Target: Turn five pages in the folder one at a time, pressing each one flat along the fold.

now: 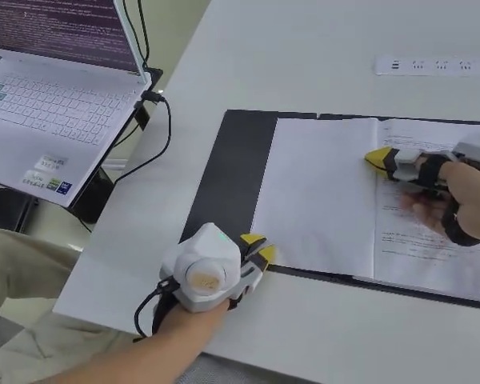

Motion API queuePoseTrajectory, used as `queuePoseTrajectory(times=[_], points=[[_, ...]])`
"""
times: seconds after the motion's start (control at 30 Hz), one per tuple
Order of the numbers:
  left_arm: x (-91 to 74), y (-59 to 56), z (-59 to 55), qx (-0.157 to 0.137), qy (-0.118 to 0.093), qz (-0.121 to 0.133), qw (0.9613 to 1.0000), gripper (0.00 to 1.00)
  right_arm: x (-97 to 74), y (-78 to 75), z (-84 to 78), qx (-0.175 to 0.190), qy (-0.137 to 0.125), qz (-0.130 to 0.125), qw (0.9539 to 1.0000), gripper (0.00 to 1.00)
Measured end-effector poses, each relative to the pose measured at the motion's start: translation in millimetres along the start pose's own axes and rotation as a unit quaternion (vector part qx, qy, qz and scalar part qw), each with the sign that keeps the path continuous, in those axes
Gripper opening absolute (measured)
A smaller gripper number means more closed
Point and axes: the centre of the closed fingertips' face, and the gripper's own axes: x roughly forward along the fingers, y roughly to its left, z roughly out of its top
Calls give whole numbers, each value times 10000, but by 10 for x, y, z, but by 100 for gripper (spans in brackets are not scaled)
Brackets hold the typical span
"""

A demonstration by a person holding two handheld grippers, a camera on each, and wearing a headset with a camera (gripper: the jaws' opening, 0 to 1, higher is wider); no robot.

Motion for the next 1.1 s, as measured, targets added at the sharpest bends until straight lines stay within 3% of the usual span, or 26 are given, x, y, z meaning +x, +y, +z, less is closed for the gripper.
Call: queuePoseTrajectory(times=[0.27,0.53,1.1], points=[[-1,-5,7,12,-7,-13,10000,8,133,-3,190,-238,-15,-223,9995,0],[4,1,3,9,-14,-10,10000,8,222,7,381,127,-316,-137,9993,0],[16,25,-17,9,-51,-2,10000,8,387,25,652,257,-782,-173,9965,0]])
